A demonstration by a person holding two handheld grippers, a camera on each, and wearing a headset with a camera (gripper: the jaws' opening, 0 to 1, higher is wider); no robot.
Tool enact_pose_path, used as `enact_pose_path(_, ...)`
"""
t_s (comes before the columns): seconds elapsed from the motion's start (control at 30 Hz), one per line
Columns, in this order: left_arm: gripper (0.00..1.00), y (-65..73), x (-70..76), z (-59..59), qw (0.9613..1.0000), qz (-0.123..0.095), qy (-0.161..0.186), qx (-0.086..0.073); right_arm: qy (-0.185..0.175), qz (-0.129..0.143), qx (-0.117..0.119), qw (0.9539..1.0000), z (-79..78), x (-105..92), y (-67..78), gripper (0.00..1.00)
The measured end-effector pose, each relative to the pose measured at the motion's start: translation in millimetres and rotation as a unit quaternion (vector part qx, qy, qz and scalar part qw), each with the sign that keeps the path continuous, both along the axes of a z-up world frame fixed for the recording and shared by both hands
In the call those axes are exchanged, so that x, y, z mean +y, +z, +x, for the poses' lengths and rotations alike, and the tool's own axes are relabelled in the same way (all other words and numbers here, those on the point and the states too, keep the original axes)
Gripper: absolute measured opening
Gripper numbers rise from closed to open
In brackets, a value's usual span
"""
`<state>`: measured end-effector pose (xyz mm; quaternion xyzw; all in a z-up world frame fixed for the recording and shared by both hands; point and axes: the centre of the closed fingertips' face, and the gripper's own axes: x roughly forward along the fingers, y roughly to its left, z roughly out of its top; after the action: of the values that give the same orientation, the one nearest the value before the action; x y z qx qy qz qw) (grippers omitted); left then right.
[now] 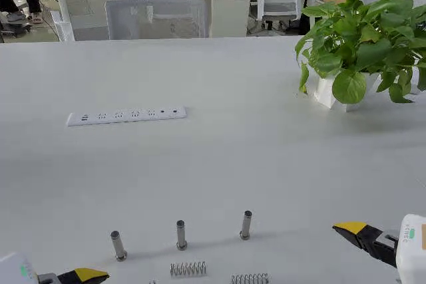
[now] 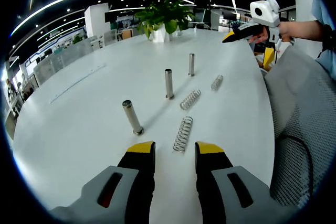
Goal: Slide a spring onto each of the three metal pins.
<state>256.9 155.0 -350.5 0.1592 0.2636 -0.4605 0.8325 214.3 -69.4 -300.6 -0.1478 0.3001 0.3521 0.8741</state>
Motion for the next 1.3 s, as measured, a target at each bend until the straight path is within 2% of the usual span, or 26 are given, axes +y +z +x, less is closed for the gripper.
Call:
enact_pose_path(0.1, 0.20, -3.6, -2.2, -1.7, 0.9999, 0.004, -0.010, 0.003, -0.001, 0.001, 0.001, 1.0000, -0.6, 0.4, -0.4, 0.98)
enact_pose_path(0.33, 0.14, -5.4, -5.1, -1.3, 0.9998, 0.007, -0.017, 0.003, -0.003, -0.001, 0.003, 1.0000, -1.9, -1.6, -1.7, 0.98)
enact_pose_path(0.77, 0.08, -11.7, -4.7, -3.5, 0.9993, 0.020, -0.031, 0.005, -0.005, 0.000, 0.006, 1.0000, -4.0, -2.2, -2.8, 0.97)
enact_pose_path(1.03, 0.07, -11.9, -4.4, -2.4, 0.9995, 0.017, -0.025, 0.005, -0.004, 0.000, 0.007, 1.0000, -4.5, -1.2, -3.6, 0.97)
enact_pose_path(1.1, 0.07, -11.1, -4.3, -1.9, 0.9998, 0.006, -0.016, 0.012, -0.004, 0.000, 0.007, 1.0000, -4.4, -0.4, -3.8, 0.97)
enact_pose_path(1.3, 0.07, -7.6, -3.7, -2.3, 0.9998, -0.007, -0.002, 0.016, -0.001, 0.001, 0.008, 1.0000, -4.3, 2.8, -4.1, 0.97)
